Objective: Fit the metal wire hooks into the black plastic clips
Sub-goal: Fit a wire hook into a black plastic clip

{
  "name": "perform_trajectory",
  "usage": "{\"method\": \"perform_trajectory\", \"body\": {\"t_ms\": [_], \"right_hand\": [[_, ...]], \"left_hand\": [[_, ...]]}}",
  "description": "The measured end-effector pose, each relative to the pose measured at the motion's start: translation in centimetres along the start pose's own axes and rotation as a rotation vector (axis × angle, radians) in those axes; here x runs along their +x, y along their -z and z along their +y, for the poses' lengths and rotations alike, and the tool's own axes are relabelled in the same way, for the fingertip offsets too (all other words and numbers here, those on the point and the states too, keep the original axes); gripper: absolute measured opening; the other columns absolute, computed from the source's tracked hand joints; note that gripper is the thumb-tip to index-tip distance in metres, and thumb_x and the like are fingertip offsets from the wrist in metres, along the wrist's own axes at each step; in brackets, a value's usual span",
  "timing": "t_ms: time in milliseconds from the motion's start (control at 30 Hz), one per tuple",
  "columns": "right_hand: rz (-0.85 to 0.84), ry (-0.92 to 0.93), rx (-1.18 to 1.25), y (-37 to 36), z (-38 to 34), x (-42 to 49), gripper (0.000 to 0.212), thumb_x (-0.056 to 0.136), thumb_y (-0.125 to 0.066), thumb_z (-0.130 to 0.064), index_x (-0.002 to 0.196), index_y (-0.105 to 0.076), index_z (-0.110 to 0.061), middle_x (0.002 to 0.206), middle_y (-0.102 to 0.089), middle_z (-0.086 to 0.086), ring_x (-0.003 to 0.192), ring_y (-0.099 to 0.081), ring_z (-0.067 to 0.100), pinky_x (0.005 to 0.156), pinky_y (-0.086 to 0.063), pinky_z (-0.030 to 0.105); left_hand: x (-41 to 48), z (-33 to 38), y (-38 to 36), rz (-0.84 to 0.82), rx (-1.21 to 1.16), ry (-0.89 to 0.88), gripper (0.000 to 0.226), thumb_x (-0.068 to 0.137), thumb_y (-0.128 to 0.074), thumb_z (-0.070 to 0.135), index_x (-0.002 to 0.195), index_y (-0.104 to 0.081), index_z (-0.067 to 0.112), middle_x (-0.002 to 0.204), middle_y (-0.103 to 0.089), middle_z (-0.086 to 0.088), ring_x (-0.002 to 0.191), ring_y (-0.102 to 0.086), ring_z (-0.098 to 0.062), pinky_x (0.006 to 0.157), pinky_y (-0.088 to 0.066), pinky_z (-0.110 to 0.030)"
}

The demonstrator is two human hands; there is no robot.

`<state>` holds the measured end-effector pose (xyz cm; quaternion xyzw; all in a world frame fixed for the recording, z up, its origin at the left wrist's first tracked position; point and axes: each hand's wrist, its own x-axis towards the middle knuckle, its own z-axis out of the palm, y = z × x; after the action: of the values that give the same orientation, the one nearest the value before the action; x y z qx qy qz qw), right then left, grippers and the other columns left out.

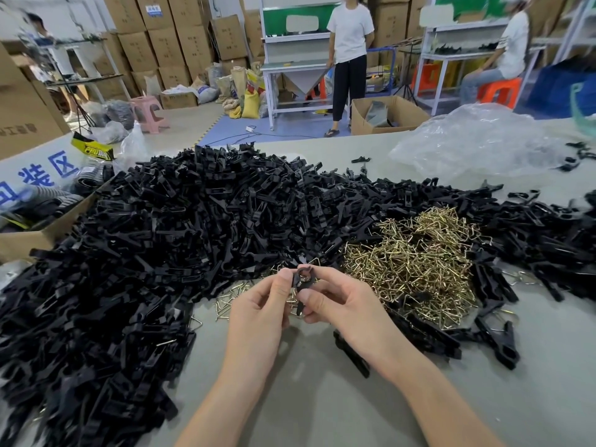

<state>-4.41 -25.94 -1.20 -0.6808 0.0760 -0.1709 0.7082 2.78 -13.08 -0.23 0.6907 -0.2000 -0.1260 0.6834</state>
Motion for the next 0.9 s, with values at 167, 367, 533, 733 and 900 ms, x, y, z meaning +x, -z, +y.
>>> {"method": "perform_trajectory", "body": {"t_ms": [167, 367, 533, 733, 900], "right_hand": [[0.013, 0.001, -0.01, 0.2, 0.0, -0.1, 0.036, 0.096, -0.069, -0.014, 0.126, -0.067, -0.033, 0.084, -0.072, -0.005, 0.08, -0.071, 0.011, 0.077, -0.056, 0.022], [0.003, 0.001, 0.102, 0.3, 0.0, 0.0, 0.032, 0.09, -0.074, -0.008, 0.111, -0.073, -0.033, 0.078, -0.069, 0.001, 0.075, -0.07, 0.016, 0.073, -0.057, 0.023], [0.14, 0.005, 0.069, 0.9, -0.2, 0.1, 0.023, 0.087, -0.077, -0.009, 0.105, -0.07, -0.02, 0.091, -0.076, 0.0, 0.076, -0.072, 0.015, 0.072, -0.059, 0.025], [0.312, 0.029, 0.089, 1.6, -0.7, 0.1, 0.024, 0.088, -0.075, -0.013, 0.11, -0.068, -0.019, 0.089, -0.075, 0.001, 0.07, -0.073, 0.016, 0.064, -0.054, 0.016], [0.32, 0.031, 0.112, 1.4, -0.7, 0.2, 0.021, 0.092, -0.07, -0.009, 0.111, -0.066, -0.017, 0.088, -0.076, -0.002, 0.075, -0.074, 0.014, 0.065, -0.056, 0.017]], "left_hand": [[-0.2, 0.0, -0.4, -0.034, -0.026, -0.011, 0.018, 0.097, -0.059, 0.035, 0.097, -0.077, 0.032, 0.068, -0.06, 0.0, 0.059, -0.048, -0.011, 0.051, -0.043, -0.02], [-0.3, 0.2, -0.3, -0.065, -0.044, -0.021, 0.022, 0.092, -0.059, 0.04, 0.087, -0.071, 0.021, 0.07, -0.068, 0.003, 0.061, -0.058, -0.007, 0.056, -0.047, -0.017], [0.2, -0.6, 1.2, 0.028, 0.356, -0.171, 0.026, 0.102, -0.042, 0.048, 0.105, -0.066, 0.039, 0.085, -0.068, 0.014, 0.076, -0.061, -0.007, 0.07, -0.048, -0.026], [0.6, -1.8, 2.2, -0.035, 1.176, -0.312, 0.036, 0.097, -0.051, 0.049, 0.128, -0.062, 0.033, 0.117, -0.053, 0.007, 0.115, -0.046, -0.017, 0.099, -0.033, -0.034], [1.0, -1.8, 2.2, -0.047, 1.178, -0.332, 0.026, 0.099, -0.049, 0.045, 0.114, -0.065, 0.032, 0.111, -0.054, 0.01, 0.111, -0.05, -0.015, 0.096, -0.032, -0.031]]}}
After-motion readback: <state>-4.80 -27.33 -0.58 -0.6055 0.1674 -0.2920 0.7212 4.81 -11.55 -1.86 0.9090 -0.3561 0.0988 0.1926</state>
